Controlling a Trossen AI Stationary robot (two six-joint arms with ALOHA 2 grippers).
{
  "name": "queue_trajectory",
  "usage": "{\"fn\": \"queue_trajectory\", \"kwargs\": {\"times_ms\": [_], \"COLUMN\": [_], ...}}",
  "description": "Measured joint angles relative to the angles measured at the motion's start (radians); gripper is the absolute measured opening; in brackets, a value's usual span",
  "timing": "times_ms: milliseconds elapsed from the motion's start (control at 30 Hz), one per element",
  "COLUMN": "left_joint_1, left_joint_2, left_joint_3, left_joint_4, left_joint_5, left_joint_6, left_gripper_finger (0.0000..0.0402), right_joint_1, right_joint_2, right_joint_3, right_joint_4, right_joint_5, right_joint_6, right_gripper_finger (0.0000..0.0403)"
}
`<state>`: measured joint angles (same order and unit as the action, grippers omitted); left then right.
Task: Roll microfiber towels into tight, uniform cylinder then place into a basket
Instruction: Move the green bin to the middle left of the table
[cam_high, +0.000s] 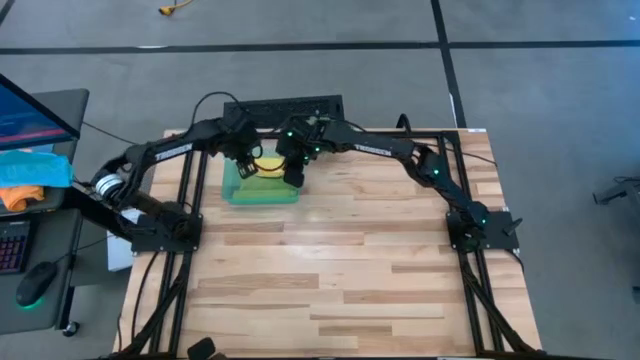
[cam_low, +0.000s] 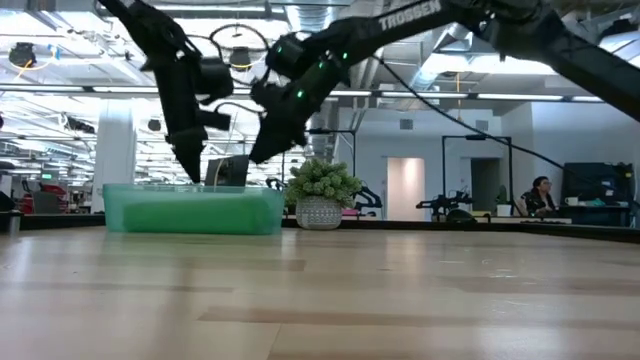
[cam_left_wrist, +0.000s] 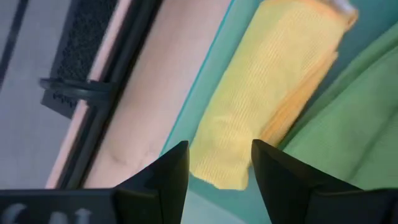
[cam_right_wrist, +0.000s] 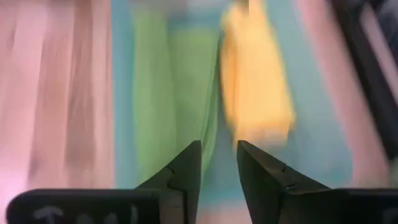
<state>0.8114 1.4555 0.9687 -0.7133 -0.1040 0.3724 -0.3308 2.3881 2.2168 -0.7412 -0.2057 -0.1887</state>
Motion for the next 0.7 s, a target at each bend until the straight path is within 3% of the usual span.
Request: {"fn": "queue_trajectory", "kwargs": {"times_ms": [133,333,700], "left_joint_1": [-0.007,-0.046,-0.323], "left_joint_2": [-0.102,-0.331,-0.705], "left_joint_3": [0.0,-0.036,-0.27], "left_joint_4": [-0.05,-0.047,0.133], "left_joint_5": [0.016,0.124,0.085], "left_joint_6": [-0.027,-0.114,-0.288], "left_gripper_finger": [0.0167,0.0167,0.0167], "right_joint_1": [0.006,0.047,0.133], "right_joint_2": [-0.053,-0.084,-0.081], "right_joint_3": [0.0,-0.052,-0.144], "right_joint_4": [-0.134,-0.239,-0.261], "right_joint_5": [-0.001,-0.002,0.083], "right_joint_6": [-0.025,-0.03,-0.014], "right_gripper_finger": [0.0119,0.0103,0.0059]}}
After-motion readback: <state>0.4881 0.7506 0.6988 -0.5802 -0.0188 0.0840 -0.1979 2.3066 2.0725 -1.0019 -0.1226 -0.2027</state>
